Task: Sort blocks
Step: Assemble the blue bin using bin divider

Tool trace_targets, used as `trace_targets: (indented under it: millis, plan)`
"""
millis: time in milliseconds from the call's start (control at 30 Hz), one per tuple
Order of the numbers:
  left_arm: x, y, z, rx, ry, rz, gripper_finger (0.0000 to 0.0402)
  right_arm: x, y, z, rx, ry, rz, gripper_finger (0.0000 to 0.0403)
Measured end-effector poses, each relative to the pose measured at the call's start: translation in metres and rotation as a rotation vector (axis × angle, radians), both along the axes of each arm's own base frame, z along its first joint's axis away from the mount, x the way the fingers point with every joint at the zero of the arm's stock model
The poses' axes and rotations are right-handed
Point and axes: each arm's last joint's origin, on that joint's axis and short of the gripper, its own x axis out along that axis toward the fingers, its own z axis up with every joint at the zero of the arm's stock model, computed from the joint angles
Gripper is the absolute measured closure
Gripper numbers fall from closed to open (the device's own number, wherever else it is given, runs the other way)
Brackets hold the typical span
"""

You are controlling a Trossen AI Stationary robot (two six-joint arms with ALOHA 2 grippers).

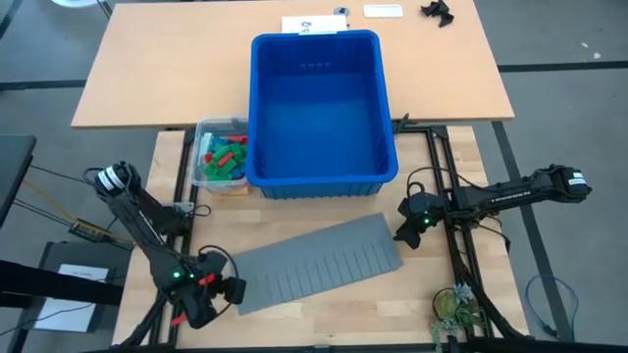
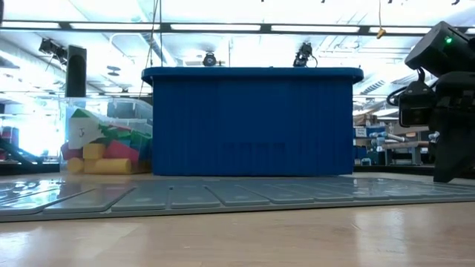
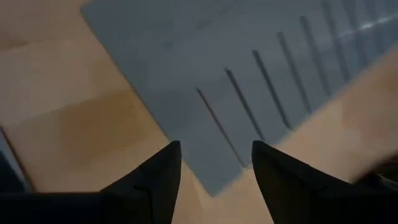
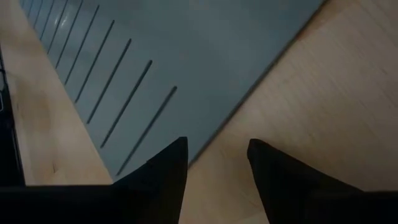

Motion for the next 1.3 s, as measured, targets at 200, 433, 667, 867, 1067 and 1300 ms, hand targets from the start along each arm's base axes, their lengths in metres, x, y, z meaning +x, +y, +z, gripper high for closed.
trace_targets:
  millis: [200, 433, 667, 867, 1067, 1300]
  plan:
    - [-0.007, 0.004, -0.038, -0.041, 0.119, -0.021, 0.0195, 0.000, 0.000, 0.000, 0.001, -0.001, 0.000, 0.0192]
    - [-0.005, 0.007, -0.066, -0.091, 0.044, -0.007, 0.0195, 0.000, 0.000, -0.001, 0.033, 0.016, -0.050, 0.0161]
    - [-0.002, 0.014, -0.072, -0.061, -0.008, 0.014, 0.0195, -0.003, 0.004, -0.010, 0.071, 0.013, -0.111, 0.0163]
    - [-0.002, 0.014, -0.080, -0.069, -0.056, 0.018, 0.0195, -0.002, 0.006, -0.011, 0.046, -0.002, -0.136, 0.0173]
    - [0.004, 0.014, -0.083, -0.040, -0.132, 0.036, 0.0195, -0.002, 0.009, -0.015, 0.045, 0.004, -0.155, 0.0186]
    - [0.006, 0.019, -0.088, -0.036, -0.210, 0.075, 0.0198, -0.002, 0.011, -0.016, 0.024, 0.010, -0.155, 0.0202]
